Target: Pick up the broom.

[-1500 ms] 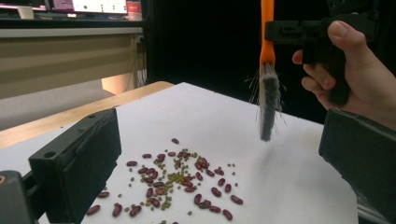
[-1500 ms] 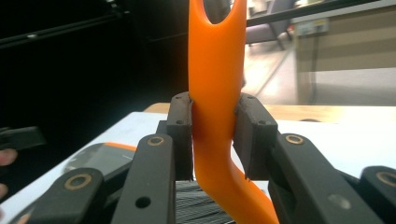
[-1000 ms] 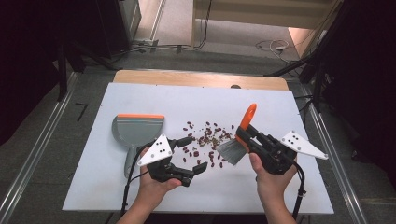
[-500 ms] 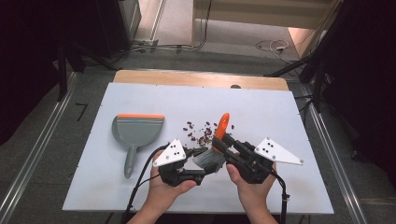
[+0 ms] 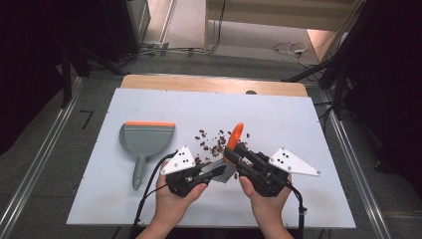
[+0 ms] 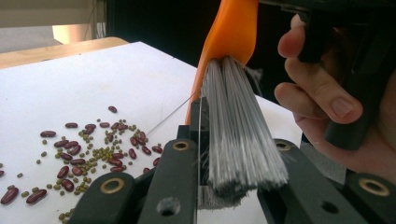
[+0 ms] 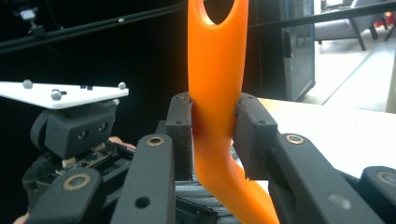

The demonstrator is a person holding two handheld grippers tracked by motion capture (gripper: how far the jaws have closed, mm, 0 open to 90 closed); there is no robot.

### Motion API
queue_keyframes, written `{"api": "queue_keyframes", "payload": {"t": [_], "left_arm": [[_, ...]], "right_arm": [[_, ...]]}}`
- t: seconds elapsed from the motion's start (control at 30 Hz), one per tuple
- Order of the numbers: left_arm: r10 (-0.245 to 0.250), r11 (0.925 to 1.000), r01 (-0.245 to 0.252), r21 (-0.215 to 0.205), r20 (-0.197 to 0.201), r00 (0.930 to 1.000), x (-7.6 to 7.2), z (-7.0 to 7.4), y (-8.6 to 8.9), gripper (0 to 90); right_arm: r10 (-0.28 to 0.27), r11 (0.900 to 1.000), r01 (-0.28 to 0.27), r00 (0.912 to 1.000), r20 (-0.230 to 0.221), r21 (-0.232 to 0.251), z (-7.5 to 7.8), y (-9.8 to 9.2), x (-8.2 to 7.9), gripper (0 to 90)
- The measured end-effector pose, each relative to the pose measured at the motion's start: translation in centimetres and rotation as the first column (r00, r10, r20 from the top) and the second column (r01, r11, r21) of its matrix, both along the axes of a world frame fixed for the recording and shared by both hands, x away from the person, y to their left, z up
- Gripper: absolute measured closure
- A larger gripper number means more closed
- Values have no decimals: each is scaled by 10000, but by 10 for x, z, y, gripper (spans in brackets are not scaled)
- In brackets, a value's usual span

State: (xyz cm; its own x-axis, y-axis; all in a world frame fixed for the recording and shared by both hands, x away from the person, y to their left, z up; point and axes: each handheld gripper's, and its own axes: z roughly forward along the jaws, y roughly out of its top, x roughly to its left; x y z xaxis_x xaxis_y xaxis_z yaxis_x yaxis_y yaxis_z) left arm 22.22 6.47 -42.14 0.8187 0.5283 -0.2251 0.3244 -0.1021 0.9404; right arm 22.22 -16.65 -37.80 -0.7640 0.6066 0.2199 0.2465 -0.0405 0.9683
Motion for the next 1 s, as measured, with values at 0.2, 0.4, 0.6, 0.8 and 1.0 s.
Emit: {"api": "queue_keyframes", "payload": {"t": [0.2, 0.4, 0.6, 0.8, 1.0], "left_arm": [[-257, 9995, 258, -191, 63, 9996, 5, 4, 16, 856], [-553, 9982, 562, -216, 375, 9978, 8, 11, 35, 856], [-1496, 9880, 1520, -288, 711, 9862, 11, 19, 59, 856], [-2429, 9693, 2452, -156, 907, 9658, 12, 20, 65, 856], [-3183, 9470, 3209, -105, 1012, 9426, 10, 21, 66, 855]], "right_arm": [[943, 9954, -942, 9955, 44, -153, 1, -1, 7, 506], [1890, 9809, -1863, 9808, 478, -559, 0, -11, 17, 446], [2619, 9598, -2608, 9651, -24, -1035, -2, -28, 32, 445], [3605, 9156, -3612, 9320, -377, -1767, -5, -31, 37, 475], [4552, 8646, -4587, 8879, -669, -2050, -11, -25, 32, 505]]}}
